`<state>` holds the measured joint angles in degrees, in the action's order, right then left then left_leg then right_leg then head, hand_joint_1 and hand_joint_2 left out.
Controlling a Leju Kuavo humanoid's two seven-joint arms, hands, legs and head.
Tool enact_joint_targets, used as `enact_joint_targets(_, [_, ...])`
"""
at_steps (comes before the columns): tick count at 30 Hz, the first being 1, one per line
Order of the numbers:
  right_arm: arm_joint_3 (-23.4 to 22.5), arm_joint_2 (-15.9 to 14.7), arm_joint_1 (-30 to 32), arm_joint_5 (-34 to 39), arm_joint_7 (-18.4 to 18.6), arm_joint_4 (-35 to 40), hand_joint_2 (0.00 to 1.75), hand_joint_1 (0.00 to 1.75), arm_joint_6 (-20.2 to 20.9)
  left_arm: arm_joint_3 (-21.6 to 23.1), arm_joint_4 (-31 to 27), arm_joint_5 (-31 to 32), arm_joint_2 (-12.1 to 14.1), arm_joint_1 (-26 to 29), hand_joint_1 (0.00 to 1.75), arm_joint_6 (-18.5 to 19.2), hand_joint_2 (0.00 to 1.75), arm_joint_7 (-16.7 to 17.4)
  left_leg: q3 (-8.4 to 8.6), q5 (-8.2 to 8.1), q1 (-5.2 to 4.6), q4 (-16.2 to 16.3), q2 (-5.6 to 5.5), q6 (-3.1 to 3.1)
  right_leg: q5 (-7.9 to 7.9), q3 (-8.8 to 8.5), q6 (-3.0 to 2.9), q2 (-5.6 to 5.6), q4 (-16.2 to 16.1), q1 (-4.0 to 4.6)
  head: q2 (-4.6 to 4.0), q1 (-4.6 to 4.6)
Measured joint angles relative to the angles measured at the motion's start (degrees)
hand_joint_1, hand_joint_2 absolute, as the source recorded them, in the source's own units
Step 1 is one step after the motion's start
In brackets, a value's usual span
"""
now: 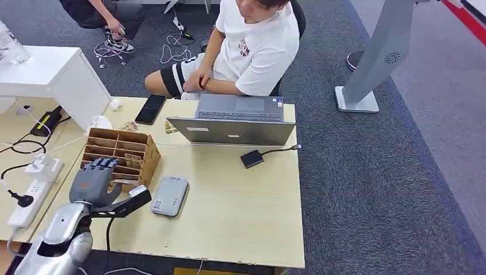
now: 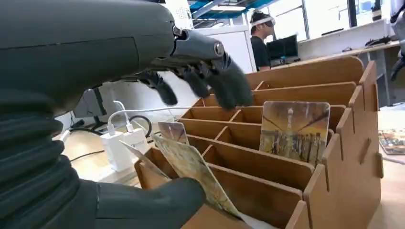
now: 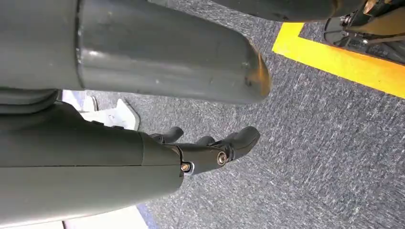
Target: Pass the card to the sensor for recognition and then transmit it.
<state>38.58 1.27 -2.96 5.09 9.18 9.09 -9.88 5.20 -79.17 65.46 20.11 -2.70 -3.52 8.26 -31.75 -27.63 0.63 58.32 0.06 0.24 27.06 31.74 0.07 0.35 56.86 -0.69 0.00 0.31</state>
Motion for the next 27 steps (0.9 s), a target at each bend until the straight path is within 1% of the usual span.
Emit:
enact_joint_targets(9, [0.0, 0.0, 0.0, 0.0, 0.1, 0.0, 0.0, 0.0, -0.3, 0.0, 0.1, -1.0, 0.0, 0.4, 1.75, 1.5, 1.75, 0.5, 0.0, 0.0, 0.0, 0.0, 0.0, 0.0, 0.0, 0.0, 0.0, 0.0, 0.0, 0.0, 0.0, 0.0])
enact_joint_targets(14, [0.0, 0.0, 0.0, 0.3, 0.0, 0.0, 0.0, 0.0, -0.4, 0.1, -0.5, -1.1, -0.4, 0.7, 1.75, 0.3, 1.75, 0.6, 0.02, 0.0, 0.0, 0.0, 0.01, 0.0, -0.01, 0.0, -0.01, 0.02, 0.0, 0.0, 0.0, 0.0])
enact_joint_targets(17, [0.0, 0.0, 0.1, 1.2, 0.0, -0.1, 0.0, 0.0, -0.7, 0.9, -4.2, -1.2, -0.9, 1.9, 1.75, -0.6, 1.75, 0.6, 0.0, 0.0, 0.0, 0.0, 0.01, 0.0, -0.01, 0.02, -0.01, 0.01, 0.0, 0.0, 0.0, 0.02])
enact_joint_targets(22, [0.0, 0.0, 0.2, 2.3, -0.1, -0.2, 0.0, 0.0, -1.2, 3.2, -13.0, -1.6, -0.9, 3.2, 1.75, -2.1, 1.75, 0.5, -0.02, 0.0, -0.01, 0.0, 0.0, 0.0, -0.01, 0.02, 0.0, 0.0, 0.0, 0.0, 0.0, 0.0])
enact_joint_targets(25, [-0.2, 0.0, 0.3, 2.7, -0.3, -0.3, 0.0, 0.0, -1.6, 4.6, -18.1, -1.6, -0.5, 3.6, 1.75, -3.5, 1.75, 0.0, -0.02, 0.0, 0.0, 0.0, 0.0, 0.0, -0.02, 0.03, 0.0, 0.0, 0.0, 0.0, 0.0, 0.02])
enact_joint_targets(27, [-0.4, 0.0, 0.4, 3.2, -0.3, -0.3, 0.0, 0.0, -1.7, 5.7, -22.0, -1.6, 0.4, 3.7, 1.75, -4.6, 1.75, -0.4, -0.03, 0.0, 0.0, 0.0, -0.01, 0.0, -0.02, 0.02, 0.0, -0.01, 0.0, 0.0, 0.0, 0.02])
